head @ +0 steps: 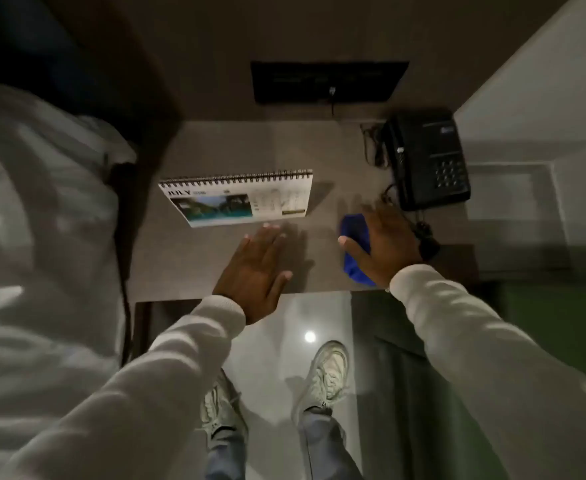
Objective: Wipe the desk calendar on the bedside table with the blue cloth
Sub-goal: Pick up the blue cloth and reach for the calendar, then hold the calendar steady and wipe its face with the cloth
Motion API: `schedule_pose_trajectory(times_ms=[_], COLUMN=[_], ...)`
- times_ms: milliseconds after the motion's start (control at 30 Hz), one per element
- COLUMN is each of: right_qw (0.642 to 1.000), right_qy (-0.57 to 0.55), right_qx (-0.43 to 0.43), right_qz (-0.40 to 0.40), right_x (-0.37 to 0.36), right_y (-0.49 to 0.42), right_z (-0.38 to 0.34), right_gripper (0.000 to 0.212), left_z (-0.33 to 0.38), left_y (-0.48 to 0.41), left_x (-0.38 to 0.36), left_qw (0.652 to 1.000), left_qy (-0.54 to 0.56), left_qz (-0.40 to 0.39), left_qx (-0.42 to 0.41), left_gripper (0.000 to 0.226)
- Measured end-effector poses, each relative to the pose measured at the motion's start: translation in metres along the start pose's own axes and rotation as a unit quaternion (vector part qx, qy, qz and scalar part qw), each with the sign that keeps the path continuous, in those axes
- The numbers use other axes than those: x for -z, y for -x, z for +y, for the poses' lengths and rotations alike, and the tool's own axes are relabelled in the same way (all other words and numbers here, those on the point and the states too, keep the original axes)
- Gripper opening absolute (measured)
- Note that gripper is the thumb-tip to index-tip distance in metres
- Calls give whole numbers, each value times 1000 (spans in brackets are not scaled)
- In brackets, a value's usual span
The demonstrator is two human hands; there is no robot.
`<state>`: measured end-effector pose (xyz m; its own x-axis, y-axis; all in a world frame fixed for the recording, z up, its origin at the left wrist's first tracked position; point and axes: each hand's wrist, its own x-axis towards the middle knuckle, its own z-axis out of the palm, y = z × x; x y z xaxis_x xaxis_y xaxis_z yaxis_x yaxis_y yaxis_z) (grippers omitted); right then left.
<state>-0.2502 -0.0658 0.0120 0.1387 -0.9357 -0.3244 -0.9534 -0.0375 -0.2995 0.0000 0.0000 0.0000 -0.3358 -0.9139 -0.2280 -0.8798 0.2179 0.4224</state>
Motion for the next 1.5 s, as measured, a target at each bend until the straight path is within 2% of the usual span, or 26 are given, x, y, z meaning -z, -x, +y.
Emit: schedule_pose_trajectory(times_ms=[133, 333, 467, 667, 767, 867, 933, 1000, 1033, 1133, 1200, 1267, 1400, 1500], right_qw=[997, 993, 991, 986, 985, 989, 990, 985, 980, 948, 916, 893, 842, 815], right_qy=[49, 67, 53, 36, 52, 46, -2, -61, -97, -230, -323, -368, -432, -442], right_qx=[-55, -85, -94, -96, -101, -102, -120, -132, -139, -152, -156, -151, -151, -135], right_qz=[-13, 44, 77, 132, 127, 97, 76, 90, 107, 158, 178, 210, 288, 351], right_x=[-65, -112, -119, -117, -114, -109, -102, -97, -97, -97, -96, -96, -99, -98], right_y=[6, 14, 9, 7, 11, 18, 21, 28, 33, 52, 59, 58, 42, 23], right_z=[9, 0, 3, 5, 1, -6, -11, -22, -32, -78, -112, -143, -183, -197], right_gripper=[86, 98, 90, 56, 62, 66, 61, 52, 48, 58, 50, 49, 50, 51], left_z=[-22, -40, -40, -39, -37, -42, -54, -67, -74, -91, -97, -107, -128, -136], left_y=[-7, -16, -19, -20, -19, -13, -1, 13, 21, 37, 38, 24, -28, -61], left_x=[-53, -86, -97, -99, -92, -78, -62, -43, -30, 15, 49, 79, 115, 127], left_qw=[999, 994, 987, 988, 991, 995, 995, 993, 992, 990, 986, 979, 965, 934], left_qy=[-9, -86, -138, -131, -112, -88, -88, -101, -107, -108, -112, -143, -210, -262], left_qz=[-12, -1, 11, 15, -1, -33, -40, -34, -28, 17, 62, 95, 68, 24], left_qx=[34, 69, 81, 83, 79, 41, -3, -43, -54, -85, -102, -112, -141, -242], left_gripper=[70, 74, 77, 79, 79, 79, 80, 81, 81, 82, 84, 84, 88, 90])
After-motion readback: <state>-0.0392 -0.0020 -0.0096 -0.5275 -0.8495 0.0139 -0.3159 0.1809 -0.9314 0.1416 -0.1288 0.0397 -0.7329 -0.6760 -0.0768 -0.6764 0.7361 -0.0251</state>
